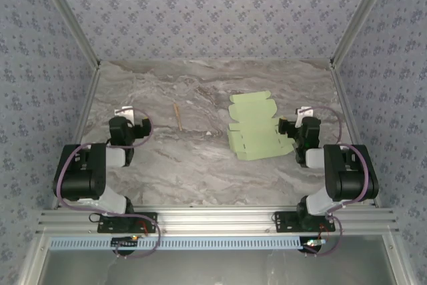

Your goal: Fold the paper box

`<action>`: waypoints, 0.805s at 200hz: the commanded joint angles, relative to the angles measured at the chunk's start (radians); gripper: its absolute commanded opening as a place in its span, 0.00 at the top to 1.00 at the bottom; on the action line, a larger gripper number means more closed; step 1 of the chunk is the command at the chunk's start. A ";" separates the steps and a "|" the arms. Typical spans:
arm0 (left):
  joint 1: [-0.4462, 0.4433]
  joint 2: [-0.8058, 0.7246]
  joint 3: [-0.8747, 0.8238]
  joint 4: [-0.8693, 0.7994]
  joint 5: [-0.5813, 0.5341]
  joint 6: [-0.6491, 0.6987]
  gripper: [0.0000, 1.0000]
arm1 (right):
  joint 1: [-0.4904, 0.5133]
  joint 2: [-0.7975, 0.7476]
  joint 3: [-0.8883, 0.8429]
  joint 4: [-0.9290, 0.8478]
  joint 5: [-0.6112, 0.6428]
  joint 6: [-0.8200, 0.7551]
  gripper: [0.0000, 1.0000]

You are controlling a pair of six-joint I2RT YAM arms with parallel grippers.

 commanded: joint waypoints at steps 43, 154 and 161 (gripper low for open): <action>-0.005 -0.008 0.022 0.027 0.011 0.007 0.01 | -0.006 0.000 0.023 -0.001 -0.004 -0.004 0.01; 0.013 -0.007 0.023 0.025 0.040 -0.005 0.01 | -0.007 0.000 0.023 -0.002 -0.008 -0.003 0.01; 0.015 -0.007 0.023 0.025 0.043 -0.007 0.01 | -0.007 -0.001 0.023 -0.002 -0.008 -0.003 0.01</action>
